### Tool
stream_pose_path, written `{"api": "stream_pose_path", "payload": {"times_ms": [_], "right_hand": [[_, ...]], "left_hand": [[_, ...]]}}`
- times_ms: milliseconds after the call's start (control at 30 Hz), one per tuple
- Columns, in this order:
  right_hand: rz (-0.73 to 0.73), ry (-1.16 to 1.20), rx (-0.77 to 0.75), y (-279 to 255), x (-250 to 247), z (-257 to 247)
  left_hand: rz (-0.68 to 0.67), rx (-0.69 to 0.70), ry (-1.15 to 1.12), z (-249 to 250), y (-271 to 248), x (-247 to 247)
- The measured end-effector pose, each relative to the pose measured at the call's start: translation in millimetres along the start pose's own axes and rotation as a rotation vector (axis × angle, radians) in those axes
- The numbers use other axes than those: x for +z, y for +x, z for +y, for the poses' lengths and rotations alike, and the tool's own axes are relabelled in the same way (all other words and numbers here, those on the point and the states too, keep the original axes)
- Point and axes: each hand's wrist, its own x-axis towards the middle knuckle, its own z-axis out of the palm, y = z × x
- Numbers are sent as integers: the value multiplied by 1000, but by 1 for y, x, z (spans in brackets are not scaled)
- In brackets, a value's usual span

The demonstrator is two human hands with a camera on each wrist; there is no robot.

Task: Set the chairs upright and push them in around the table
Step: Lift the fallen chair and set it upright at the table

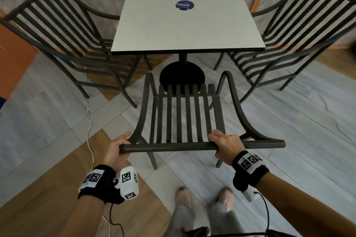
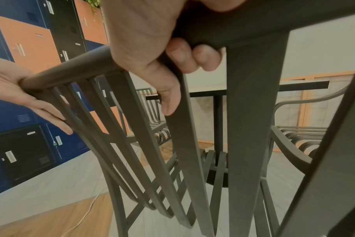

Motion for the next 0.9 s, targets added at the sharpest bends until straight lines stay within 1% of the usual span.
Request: {"api": "stream_pose_path", "payload": {"times_ms": [100, 200, 300, 367, 433, 500, 533, 567, 600, 700, 833, 900], "right_hand": [[-1, 20, -2, -8, 16, 0], [24, 45, -32, -13, 25, 1], [68, 53, -48, -18, 23, 9], [66, -50, 37, -26, 21, 23], [25, -149, 169, -35, 19, 39], [-45, -202, 249, -39, 18, 50], [-109, -225, 266, -38, 18, 52], [-166, -240, 273, -34, 17, 52], [-190, -249, 279, -29, 16, 53], [-209, -295, 280, -8, 10, 58], [-221, -331, 268, 32, -4, 70], [-212, -332, 259, 57, -8, 78]], "left_hand": [[41, -5, 31, -9, 1, -6], [51, 0, 63, -13, -1, -8], [69, -9, 183, -11, -1, -2], [89, -17, 248, -11, 1, 1], [95, -26, 298, -12, 3, 2], [87, -36, 347, -10, 7, 1], [87, -35, 339, -10, 7, 2], [90, -35, 327, -8, 6, 3], [92, -33, 304, -5, 10, 3], [94, -21, 271, 10, 19, 11], [122, -9, 192, 26, 64, 16], [136, 3, 158, 44, 72, 28]]}}
